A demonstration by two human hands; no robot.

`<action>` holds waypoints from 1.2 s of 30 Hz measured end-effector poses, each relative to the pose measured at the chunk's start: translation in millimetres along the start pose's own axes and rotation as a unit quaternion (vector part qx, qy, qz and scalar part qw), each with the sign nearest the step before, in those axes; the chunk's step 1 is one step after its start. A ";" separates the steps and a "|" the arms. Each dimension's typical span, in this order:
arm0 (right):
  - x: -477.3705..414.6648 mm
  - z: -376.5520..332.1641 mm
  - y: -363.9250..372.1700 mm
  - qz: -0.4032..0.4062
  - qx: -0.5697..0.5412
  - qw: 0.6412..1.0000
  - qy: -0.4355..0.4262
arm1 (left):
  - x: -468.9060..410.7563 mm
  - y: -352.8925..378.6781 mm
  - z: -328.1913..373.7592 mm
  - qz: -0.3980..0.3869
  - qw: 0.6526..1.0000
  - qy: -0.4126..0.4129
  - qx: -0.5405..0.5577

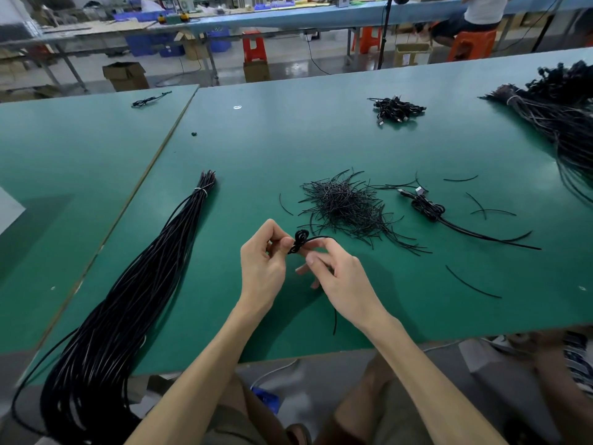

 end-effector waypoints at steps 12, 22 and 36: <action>1.6 -2.3 14.2 -0.026 0.061 0.997 -0.046 | 1.8 -6.4 -8.6 0.044 0.999 -0.028 0.005; 7.4 -10.0 -3.1 0.066 0.126 0.987 -0.074 | -0.5 -5.1 -32.6 0.006 0.977 -0.096 0.190; 7.1 -12.4 -21.2 0.160 0.242 0.956 -0.050 | -1.3 18.2 -31.7 -0.096 0.962 -0.115 0.227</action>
Point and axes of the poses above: each hand's wrist, its own x-axis away from the middle knuckle, its own y-axis out of the palm, z = x × y, the point moved 10 cm from there along -x, towards the middle knuckle, and after that the axes turned 10 degrees about -z, right-handed, at the moved point
